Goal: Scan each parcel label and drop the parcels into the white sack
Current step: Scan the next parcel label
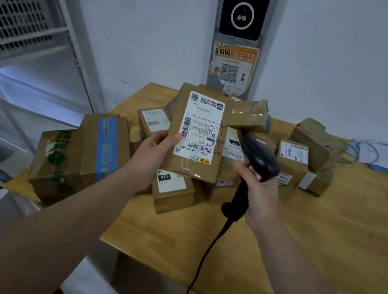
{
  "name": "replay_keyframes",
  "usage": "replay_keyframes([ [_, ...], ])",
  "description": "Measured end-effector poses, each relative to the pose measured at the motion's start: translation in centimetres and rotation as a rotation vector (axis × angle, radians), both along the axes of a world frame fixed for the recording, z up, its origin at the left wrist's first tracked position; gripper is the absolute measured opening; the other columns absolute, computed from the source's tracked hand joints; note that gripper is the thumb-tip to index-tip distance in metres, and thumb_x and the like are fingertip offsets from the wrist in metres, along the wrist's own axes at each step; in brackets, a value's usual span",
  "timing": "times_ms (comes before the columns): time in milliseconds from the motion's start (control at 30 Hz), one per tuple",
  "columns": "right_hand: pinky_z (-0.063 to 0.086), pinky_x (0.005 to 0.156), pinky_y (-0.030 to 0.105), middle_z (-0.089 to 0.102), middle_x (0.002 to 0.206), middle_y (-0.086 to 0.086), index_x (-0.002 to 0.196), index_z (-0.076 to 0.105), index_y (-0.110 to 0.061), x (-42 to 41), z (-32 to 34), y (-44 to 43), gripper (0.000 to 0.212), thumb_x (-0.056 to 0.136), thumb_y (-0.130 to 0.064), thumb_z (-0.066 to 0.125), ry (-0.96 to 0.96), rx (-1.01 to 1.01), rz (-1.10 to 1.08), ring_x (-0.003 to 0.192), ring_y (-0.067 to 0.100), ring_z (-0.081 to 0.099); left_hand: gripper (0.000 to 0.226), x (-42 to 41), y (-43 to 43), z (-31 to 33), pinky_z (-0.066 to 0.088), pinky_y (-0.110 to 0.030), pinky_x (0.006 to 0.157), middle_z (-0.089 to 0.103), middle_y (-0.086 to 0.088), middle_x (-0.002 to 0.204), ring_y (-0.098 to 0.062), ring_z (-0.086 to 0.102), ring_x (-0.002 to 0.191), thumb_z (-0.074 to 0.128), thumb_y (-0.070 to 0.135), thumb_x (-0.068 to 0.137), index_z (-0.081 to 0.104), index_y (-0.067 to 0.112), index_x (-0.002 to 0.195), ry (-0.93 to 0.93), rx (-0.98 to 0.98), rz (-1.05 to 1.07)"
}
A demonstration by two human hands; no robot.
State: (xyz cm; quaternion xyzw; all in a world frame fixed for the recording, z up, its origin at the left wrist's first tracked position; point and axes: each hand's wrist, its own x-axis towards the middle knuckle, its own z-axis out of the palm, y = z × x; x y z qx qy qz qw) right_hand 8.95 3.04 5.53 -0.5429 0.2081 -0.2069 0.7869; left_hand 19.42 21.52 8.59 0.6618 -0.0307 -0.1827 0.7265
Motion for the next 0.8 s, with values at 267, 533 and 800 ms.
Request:
replay_keyframes([
  [267,0.046,0.082,0.023,0.069,0.096,-0.006,0.099,0.066,-0.026,-1.6,1.8,-2.2,0.025,0.079,-0.017,0.078,0.004,-0.234,-0.008,0.093,0.001,0.063,0.059,-0.7,0.1,0.8,0.049,-0.025,0.081,0.063,0.008,0.113,-0.011,0.063,0.098,0.071,0.036,0.085,0.049,0.021,0.138,-0.281,0.553,-0.362],
  [533,0.043,0.089,0.020,0.066,0.109,-0.012,0.109,0.059,-0.033,-2.7,1.1,-3.4,0.047,0.071,-0.019,0.084,0.277,-0.553,0.454,0.106,0.004,0.057,0.066,0.7,-1.0,4.3,0.033,-0.022,0.087,0.045,0.010,0.121,-0.010,0.045,0.108,0.073,0.039,0.082,0.044,0.029,0.140,-0.623,1.076,-0.803],
  [800,0.055,0.081,0.031,0.076,0.091,-0.001,0.100,0.064,-0.022,-3.4,-0.8,-3.3,0.026,0.080,-0.013,0.077,0.173,-0.230,0.179,0.094,0.016,0.070,0.082,0.2,-1.7,1.6,0.010,-0.049,0.115,0.030,0.004,0.154,-0.021,0.024,0.142,0.073,0.044,0.079,0.028,0.037,0.148,-0.868,1.018,-0.238],
])
